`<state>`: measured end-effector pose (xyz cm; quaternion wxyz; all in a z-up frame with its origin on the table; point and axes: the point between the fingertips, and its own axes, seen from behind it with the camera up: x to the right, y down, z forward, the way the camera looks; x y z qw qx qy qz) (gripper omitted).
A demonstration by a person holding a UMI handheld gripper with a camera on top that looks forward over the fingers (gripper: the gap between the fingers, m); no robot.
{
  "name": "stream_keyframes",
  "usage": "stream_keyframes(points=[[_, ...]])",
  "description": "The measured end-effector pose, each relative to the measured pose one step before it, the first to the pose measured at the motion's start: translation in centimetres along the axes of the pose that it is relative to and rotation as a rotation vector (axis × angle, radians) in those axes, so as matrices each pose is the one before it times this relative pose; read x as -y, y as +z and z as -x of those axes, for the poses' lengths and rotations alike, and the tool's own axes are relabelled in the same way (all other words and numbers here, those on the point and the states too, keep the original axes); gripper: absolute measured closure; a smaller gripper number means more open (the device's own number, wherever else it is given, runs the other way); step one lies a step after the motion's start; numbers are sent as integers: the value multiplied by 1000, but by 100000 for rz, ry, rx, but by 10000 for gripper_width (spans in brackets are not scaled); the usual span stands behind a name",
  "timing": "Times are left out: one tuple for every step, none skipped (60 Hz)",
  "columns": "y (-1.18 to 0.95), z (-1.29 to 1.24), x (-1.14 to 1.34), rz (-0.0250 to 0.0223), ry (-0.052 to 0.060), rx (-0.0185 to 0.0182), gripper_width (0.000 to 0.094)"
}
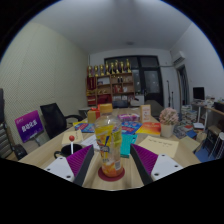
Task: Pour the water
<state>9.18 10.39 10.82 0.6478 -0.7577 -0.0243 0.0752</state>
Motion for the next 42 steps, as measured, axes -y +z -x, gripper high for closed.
stream_keyframes(points=[[-891,-51,241,-398,-179,-287,105],[-930,0,225,-324,-289,-319,104],[-965,16,233,-300,-271,-406,105],[-833,74,372,65,-345,-513,104],[-962,35,37,149,-342,-428,105],[-993,37,24,221,-435,-357,104],[-1026,86,15,179,-424,-326,102],[-1069,106,31,127,-397,-311,103],[-1073,39,206,180,-308,-206,105],[-1013,88,28,146,-303,-225,106],[-1071,122,25,30,-311,-254,104],[-1109,151,37,-50,-385,-142,107],[-1115,202,3,-97,-555,114,104],[-959,123,-24,96,-537,199,107],[-1021,187,-71,176,-419,194,108],[-1013,178,-115,189,-275,83,106],[-1023,198,-115,136,-177,133,106],[-970,207,-145,200,-107,169,106],[-896,201,-195,222,-61,254,107],[-832,263,-254,214,39,162,103],[-881,154,-222,268,133,81,107],[-857,131,-301,347,96,34,106],[-773,175,-292,366,33,224,105],[-785,202,-286,395,-119,393,107],[-756,244,-275,308,-184,508,106],[36,713,-264,173,-293,287,108],[-1294,45,-290,200,-416,601,108],[-684,170,-215,106,-481,256,110],[-628,125,-205,9,-456,-2,109],[-611,81,-155,-111,-468,-99,108],[-599,112,-139,-137,-525,-38,107],[59,346,-16,-138,-619,-271,107],[-780,34,-219,-123,-786,-94,106],[-568,-24,-105,-347,-731,-442,105],[-427,-2,-32,-423,-595,-439,105],[-423,-1,-33,-489,-513,-355,107],[-387,12,-37,-489,-473,-150,107],[-382,70,-80,-366,-317,-3,108],[-234,285,-42,-197,-158,0,108],[-365,81,-131,-69,66,151,109],[-264,172,-76,-175,391,375,108],[-304,140,-51,-334,271,433,107]])
